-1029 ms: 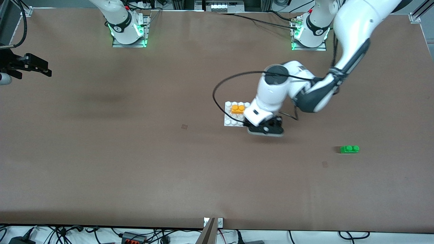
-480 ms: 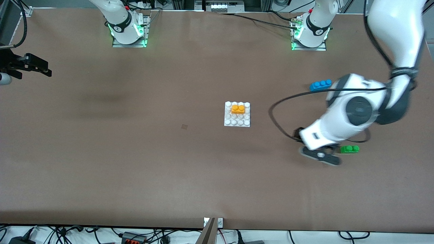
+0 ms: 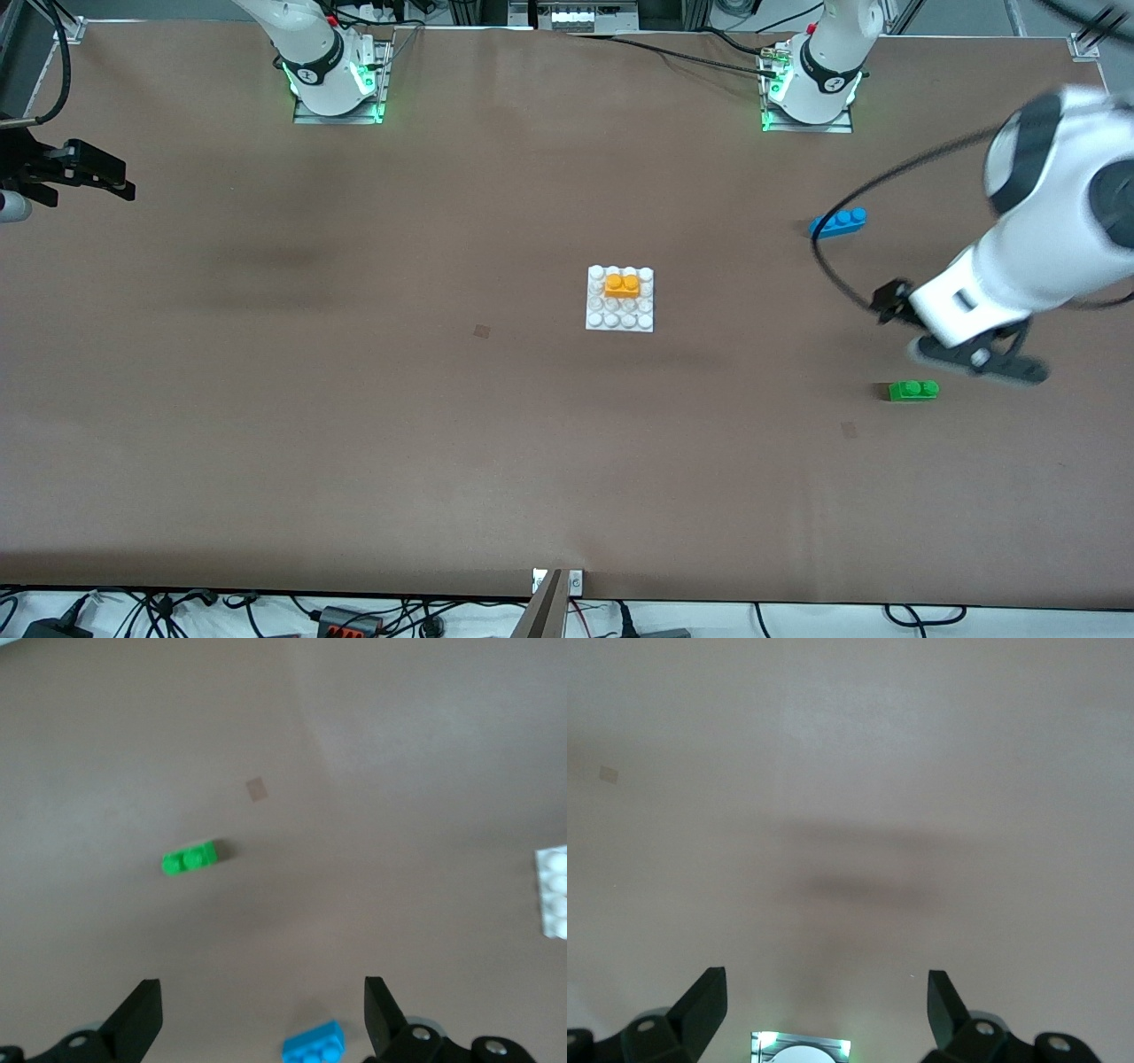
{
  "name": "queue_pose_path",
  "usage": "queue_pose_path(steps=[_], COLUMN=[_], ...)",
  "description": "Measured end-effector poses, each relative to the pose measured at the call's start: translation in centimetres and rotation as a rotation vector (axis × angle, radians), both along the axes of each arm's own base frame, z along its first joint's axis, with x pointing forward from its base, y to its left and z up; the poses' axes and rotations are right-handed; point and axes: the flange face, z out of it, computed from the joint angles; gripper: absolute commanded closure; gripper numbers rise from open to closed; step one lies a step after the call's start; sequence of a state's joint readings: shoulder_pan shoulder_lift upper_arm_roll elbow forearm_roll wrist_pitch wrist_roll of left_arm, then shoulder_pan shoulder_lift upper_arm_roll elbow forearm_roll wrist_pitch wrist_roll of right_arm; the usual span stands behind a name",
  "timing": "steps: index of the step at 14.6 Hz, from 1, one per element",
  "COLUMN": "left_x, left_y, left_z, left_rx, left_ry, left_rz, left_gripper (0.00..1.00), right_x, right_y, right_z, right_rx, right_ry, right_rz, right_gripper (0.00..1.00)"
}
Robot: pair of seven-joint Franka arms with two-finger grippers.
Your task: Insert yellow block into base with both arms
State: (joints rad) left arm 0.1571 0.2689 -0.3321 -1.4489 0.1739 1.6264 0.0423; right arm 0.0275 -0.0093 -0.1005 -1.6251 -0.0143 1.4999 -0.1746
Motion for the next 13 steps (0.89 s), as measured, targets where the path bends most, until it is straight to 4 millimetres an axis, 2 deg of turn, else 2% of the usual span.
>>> queue_pose_path(steps=[2, 4, 8, 13], left_x=[-2.1, -3.2, -3.5, -3.6], left_y=[1.6, 3.0, 3.2, 2.3], left_z=[3.3, 5.1, 3.8, 4.1], left_rx=[-0.018, -0.017, -0.016, -0.016], left_ry=[0.011, 0.007, 0.039, 0.033], left_rz=[0.053, 0.086, 0.092, 0.077], left_gripper=[0.00, 0.00, 0.00, 0.00], right_x=[0.0, 0.0, 0.0, 0.0], right_y=[0.0, 0.0, 0.0, 0.0], right_z=[0.0, 0.0, 0.0, 0.0], right_rx=[0.000, 0.000, 0.000, 0.000], right_ry=[0.000, 0.000, 0.000, 0.000], right_rz=[0.000, 0.000, 0.000, 0.000], right_gripper=[0.00, 0.00, 0.00, 0.00])
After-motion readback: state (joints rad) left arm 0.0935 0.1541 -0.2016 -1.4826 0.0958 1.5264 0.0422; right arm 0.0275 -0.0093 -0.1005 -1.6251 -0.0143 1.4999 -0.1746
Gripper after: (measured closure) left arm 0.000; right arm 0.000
